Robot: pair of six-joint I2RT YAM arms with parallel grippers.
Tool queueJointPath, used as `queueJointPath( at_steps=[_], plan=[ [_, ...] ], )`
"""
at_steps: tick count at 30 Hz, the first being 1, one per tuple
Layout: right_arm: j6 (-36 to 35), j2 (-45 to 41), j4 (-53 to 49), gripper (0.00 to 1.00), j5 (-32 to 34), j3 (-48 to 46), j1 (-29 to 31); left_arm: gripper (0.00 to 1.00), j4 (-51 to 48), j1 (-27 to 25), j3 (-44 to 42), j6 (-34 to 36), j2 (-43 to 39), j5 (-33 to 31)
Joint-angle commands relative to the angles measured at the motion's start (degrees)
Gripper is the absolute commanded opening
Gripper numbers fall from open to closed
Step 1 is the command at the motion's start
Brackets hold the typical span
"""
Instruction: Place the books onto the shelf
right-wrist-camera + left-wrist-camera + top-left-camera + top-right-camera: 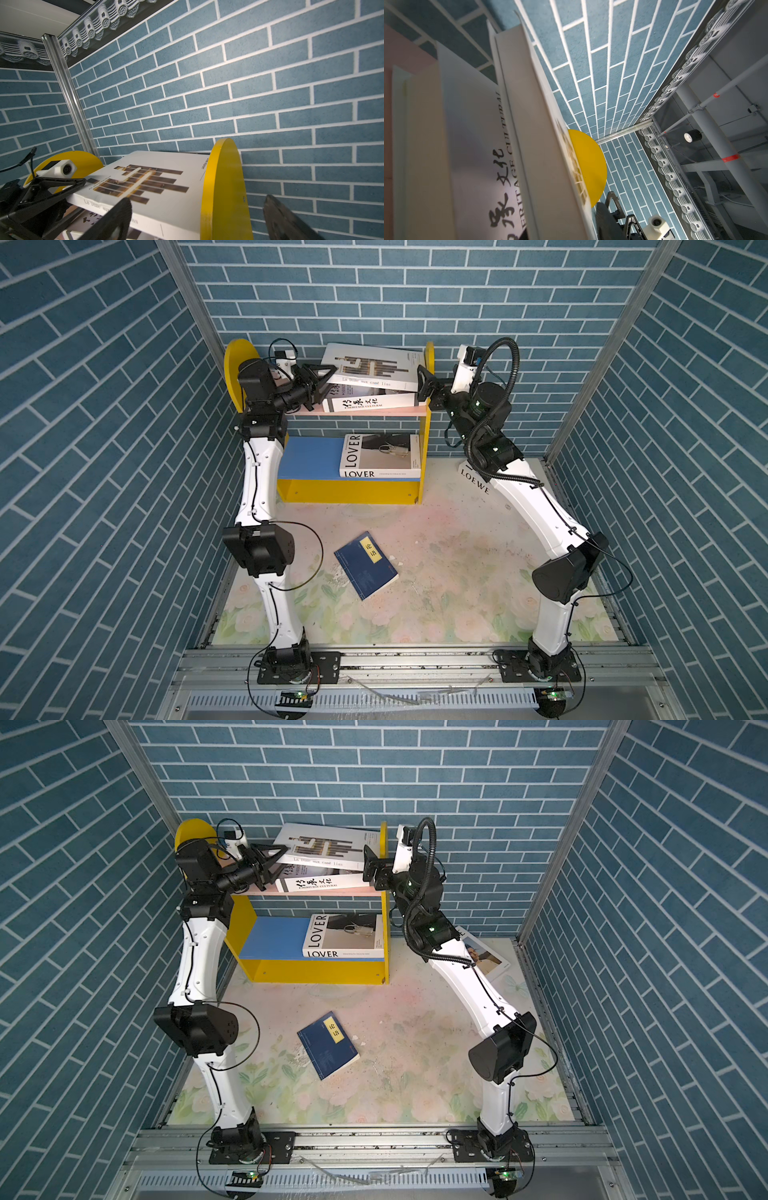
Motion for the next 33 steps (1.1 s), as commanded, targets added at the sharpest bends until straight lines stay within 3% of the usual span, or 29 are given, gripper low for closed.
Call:
queueJointPath(
  at_steps=[1, 18, 25, 33],
  plan=[
    [-2.67, -1.17, 1.01, 0.98, 0.7, 0.57, 0.09, 0.46, 2.07, -0.47, -1.93, 1.16, -3.04, 0.35],
    [-1.44, 1.89, -0.36, 0.99, 0.3, 4.08, -0.43, 0.7, -7.97, -0.82, -2.9, 12.88, -8.05, -2.43],
    [-1.36, 3.55, -2.02, 0.98, -0.83, 6.4, -0.53, 0.8, -16.51, -1.0, 0.89, 18.5, -7.4, -4.48],
    [-1.44, 3.61, -2.22, 0.98, -1.06, 6.78, -0.69, 0.94, -29.74, -0.91, 5.38, 28.33, -7.67, -11.21]
  ],
)
